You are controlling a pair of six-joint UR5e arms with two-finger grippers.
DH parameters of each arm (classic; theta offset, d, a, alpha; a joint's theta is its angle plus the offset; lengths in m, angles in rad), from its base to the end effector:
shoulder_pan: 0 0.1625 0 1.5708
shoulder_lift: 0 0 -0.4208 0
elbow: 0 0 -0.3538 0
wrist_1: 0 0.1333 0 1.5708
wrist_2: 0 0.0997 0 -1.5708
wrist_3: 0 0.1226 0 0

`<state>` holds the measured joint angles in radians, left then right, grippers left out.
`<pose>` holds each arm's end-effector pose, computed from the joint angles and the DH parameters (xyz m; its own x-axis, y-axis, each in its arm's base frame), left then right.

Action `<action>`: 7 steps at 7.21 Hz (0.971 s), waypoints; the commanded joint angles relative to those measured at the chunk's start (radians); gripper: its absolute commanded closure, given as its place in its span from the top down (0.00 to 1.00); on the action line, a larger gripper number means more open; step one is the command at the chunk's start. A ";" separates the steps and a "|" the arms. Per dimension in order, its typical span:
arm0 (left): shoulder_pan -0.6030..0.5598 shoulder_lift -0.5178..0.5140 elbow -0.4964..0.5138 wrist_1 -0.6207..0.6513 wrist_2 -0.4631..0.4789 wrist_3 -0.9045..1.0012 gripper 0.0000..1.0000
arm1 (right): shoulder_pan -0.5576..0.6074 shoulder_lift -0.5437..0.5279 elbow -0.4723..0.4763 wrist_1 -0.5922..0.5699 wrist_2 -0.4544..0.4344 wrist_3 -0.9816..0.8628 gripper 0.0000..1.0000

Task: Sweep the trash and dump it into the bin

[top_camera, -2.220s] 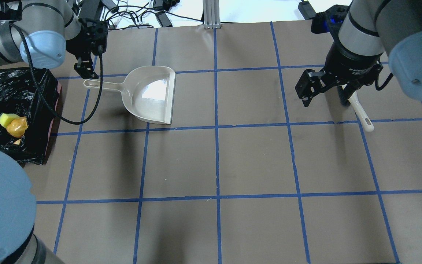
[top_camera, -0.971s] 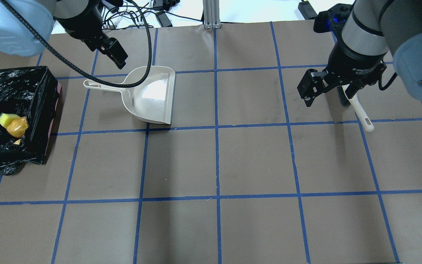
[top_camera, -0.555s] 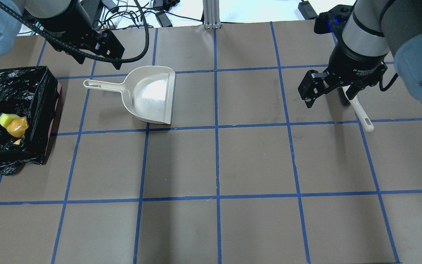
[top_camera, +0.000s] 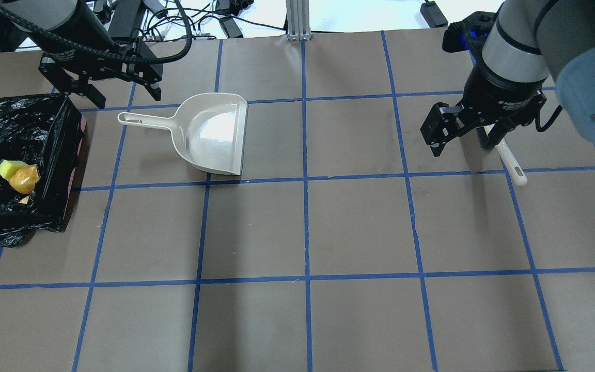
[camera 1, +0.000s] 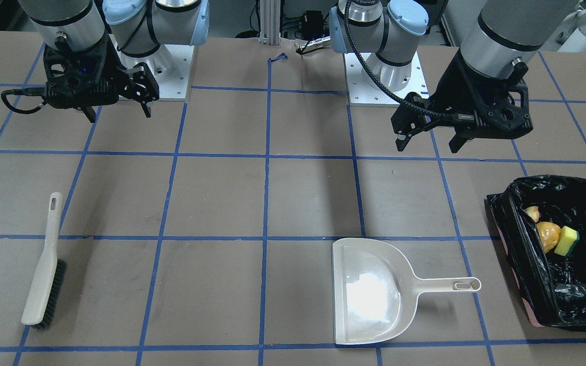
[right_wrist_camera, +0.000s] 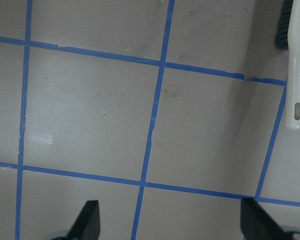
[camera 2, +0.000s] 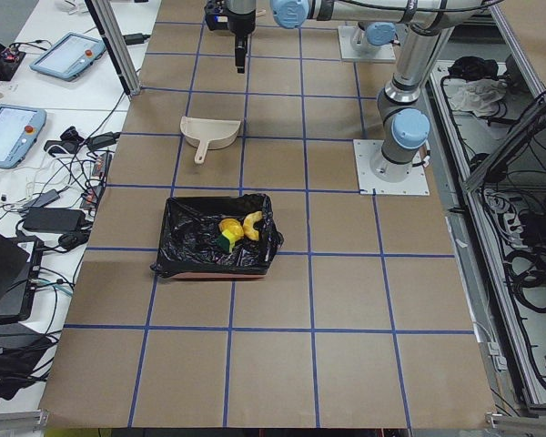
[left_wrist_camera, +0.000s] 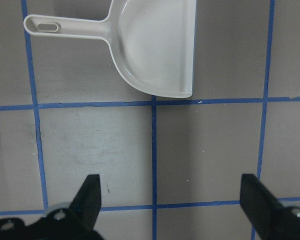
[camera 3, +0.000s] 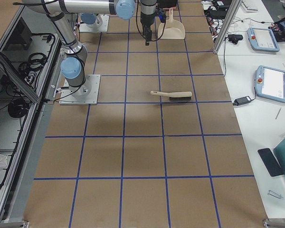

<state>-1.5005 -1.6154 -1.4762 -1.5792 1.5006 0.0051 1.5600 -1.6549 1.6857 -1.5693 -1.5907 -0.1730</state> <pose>-0.1081 -0.4856 0.4825 -0.9956 -0.0621 0.0699 -0.0651 0.9970 -0.0419 0.1264 -0.4154 0.4452 -0.9867 -0.1620 0.0140 -0.1615 0.9862 0.0352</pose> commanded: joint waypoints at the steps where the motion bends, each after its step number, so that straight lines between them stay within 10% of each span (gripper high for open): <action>1: 0.000 0.008 -0.002 0.005 0.003 -0.004 1.00 | 0.000 0.003 0.000 -0.003 0.004 0.001 1.00; 7: 0.002 0.006 -0.003 0.019 0.001 0.010 1.00 | 0.000 0.004 0.002 -0.015 0.001 0.001 1.00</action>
